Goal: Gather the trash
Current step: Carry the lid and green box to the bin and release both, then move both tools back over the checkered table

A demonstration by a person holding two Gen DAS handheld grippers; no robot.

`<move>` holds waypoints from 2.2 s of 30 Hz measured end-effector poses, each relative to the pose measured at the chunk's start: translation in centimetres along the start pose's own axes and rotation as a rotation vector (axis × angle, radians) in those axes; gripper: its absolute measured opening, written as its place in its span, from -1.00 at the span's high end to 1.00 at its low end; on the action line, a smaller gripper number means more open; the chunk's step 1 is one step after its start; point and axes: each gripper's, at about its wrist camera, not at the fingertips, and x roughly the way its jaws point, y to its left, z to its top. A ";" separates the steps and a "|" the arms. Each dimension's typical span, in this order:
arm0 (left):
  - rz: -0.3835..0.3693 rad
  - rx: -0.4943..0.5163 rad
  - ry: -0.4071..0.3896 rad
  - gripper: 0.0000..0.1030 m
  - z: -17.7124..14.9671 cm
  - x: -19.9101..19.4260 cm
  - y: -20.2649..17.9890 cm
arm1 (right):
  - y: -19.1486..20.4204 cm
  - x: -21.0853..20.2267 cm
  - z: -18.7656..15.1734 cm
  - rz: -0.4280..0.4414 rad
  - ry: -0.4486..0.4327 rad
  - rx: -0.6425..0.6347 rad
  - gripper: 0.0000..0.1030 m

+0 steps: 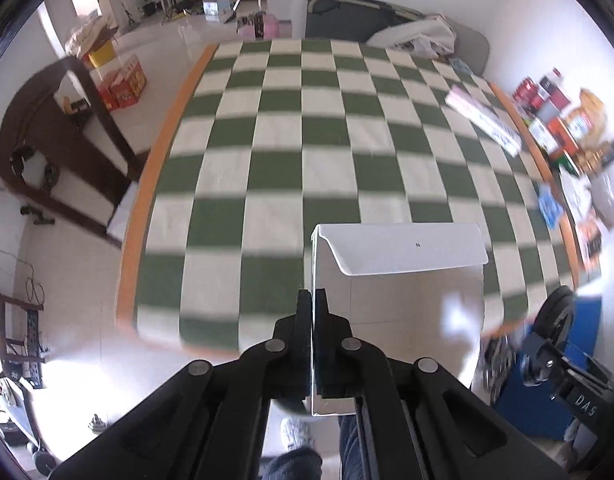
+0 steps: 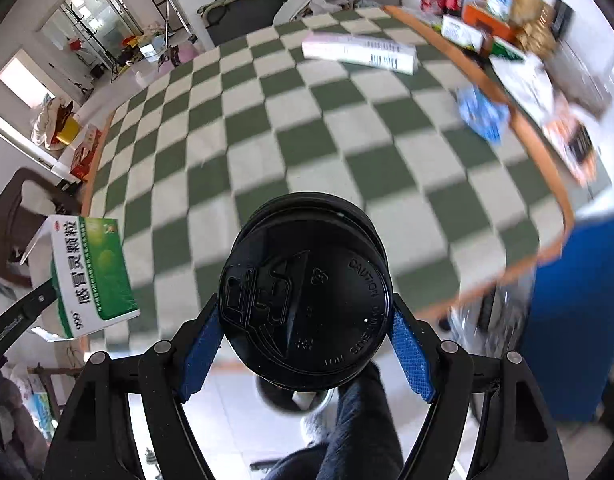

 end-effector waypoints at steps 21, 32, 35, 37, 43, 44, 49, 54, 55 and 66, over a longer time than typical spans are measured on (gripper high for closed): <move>0.019 -0.100 0.462 1.00 -22.6 30.8 5.3 | -4.2 24.0 -26.6 0.030 0.387 -0.006 -0.55; -0.010 -0.072 0.553 0.89 -27.6 45.2 6.0 | -3.0 44.3 -33.1 0.040 0.483 -0.123 -0.60; 0.002 -0.073 0.554 0.88 -28.3 45.7 6.9 | -3.4 47.2 -33.8 0.076 0.504 -0.124 -0.67; 0.021 -0.074 0.548 0.83 -28.6 45.5 7.4 | -3.5 48.2 -34.1 0.100 0.514 -0.120 -0.75; 0.040 -0.095 0.481 -1.00 -28.2 43.7 9.3 | -3.5 48.7 -34.4 0.119 0.523 -0.150 -1.00; 0.048 -0.099 0.476 -1.00 -28.1 43.4 9.5 | -3.5 48.5 -34.4 0.115 0.518 -0.153 -1.00; 0.070 -0.081 0.440 -1.00 -27.8 42.0 9.5 | -3.7 47.1 -33.7 0.041 0.470 -0.180 -1.00; 0.093 -0.071 0.384 -1.00 -28.0 40.1 8.9 | -3.8 45.8 -33.1 -0.033 0.434 -0.202 -1.00; 0.096 -0.076 0.382 -1.00 -28.0 39.9 8.7 | -3.8 45.6 -33.0 -0.037 0.431 -0.203 -1.00; 0.095 -0.091 0.345 -1.00 -27.8 31.2 7.3 | -3.8 38.0 -31.1 -0.067 0.379 -0.176 -1.00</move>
